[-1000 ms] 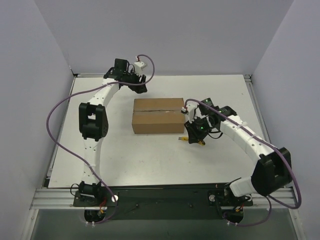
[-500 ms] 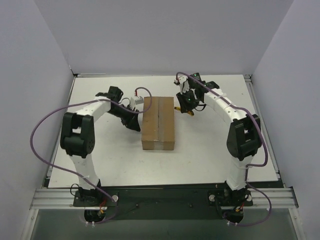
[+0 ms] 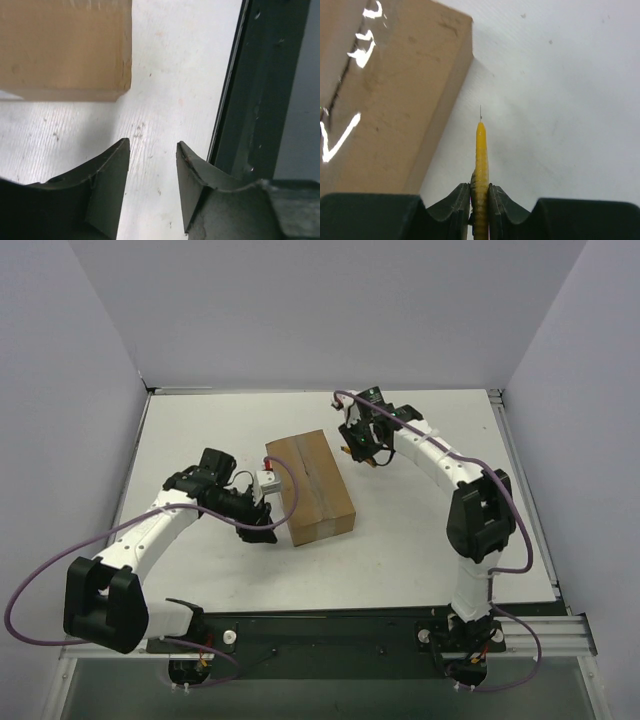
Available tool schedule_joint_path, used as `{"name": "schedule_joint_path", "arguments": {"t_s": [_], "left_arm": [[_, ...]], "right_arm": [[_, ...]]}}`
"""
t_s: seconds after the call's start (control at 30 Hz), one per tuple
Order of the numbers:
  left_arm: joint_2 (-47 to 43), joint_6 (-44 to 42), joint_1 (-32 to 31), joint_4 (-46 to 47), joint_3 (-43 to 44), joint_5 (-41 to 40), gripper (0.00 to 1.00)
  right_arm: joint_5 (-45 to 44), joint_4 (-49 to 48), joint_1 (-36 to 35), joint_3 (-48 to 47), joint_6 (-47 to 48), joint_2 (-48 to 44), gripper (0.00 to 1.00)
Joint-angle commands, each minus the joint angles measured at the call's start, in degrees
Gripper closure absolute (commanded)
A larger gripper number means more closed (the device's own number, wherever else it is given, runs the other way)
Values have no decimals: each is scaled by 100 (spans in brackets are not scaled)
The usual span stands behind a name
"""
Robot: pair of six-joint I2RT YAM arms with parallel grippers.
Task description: Unpack the express box
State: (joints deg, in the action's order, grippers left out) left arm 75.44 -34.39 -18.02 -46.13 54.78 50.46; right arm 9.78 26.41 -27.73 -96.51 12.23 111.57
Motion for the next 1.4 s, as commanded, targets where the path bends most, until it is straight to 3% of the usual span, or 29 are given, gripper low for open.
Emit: {"name": "schedule_joint_path", "arguments": {"t_s": [0.0, 0.2, 0.3, 0.4, 0.5, 0.53, 0.63, 0.67, 0.77, 0.87, 0.93, 0.97, 1.1, 1.17, 1.37], "left_arm": [[-293, -926, 36, -45, -240, -580, 51], [163, -1840, -113, 25, -346, -871, 64], [522, -2228, -491, 104, -284, -984, 66], [1066, -2038, -1123, 638, -22, -1082, 65], [2005, -1659, -1992, 1237, 917, -1082, 64], [2271, -1615, -2430, 1220, 1668, -1073, 64], [3142, -1133, -2829, 1220, 2709, -907, 60], [3257, -592, -2908, 1316, 3148, -802, 59], [3267, 595, -2830, 2159, 3346, -572, 51], [2662, 1545, -2664, 3063, 3013, -362, 44], [2099, 1952, -2330, 3680, 2626, -212, 38], [1819, 2180, -2198, 3777, 2564, 75, 29], [1658, 2209, -1461, 3490, 3035, 770, 17], [1824, 2060, -1319, 3147, 3414, 930, 17], [2553, 2400, -1212, 2301, 4505, 1475, 20]], "right_arm": [[-504, 232, 241, 754, -63, -1459, 100], [-362, 566, 303, 2108, 236, -3076, 100], [-223, 707, 714, 2566, 131, -3622, 100], [-4, 848, 1470, 2655, -133, -3957, 100], [268, 865, 2129, 2690, -291, -4239, 100], [348, 874, 2253, 2699, -326, -4301, 100], [542, 944, 2526, 2699, -327, -4521, 100], [551, 979, 2570, 2707, -292, -4591, 100], [612, 971, 2579, 2760, -221, -4705, 100], [936, 997, 2623, 2839, -107, -4741, 100], [1854, 1207, 2623, 2813, 541, -4758, 100], [2200, 1295, 2623, 2804, 787, -4750, 100], [3520, 1734, 2632, 2489, 1746, -4496, 100], [4099, 2069, 2580, 2069, 2325, -4093, 100], [4094, 2474, 1668, 1320, 3224, -3292, 100]]}}
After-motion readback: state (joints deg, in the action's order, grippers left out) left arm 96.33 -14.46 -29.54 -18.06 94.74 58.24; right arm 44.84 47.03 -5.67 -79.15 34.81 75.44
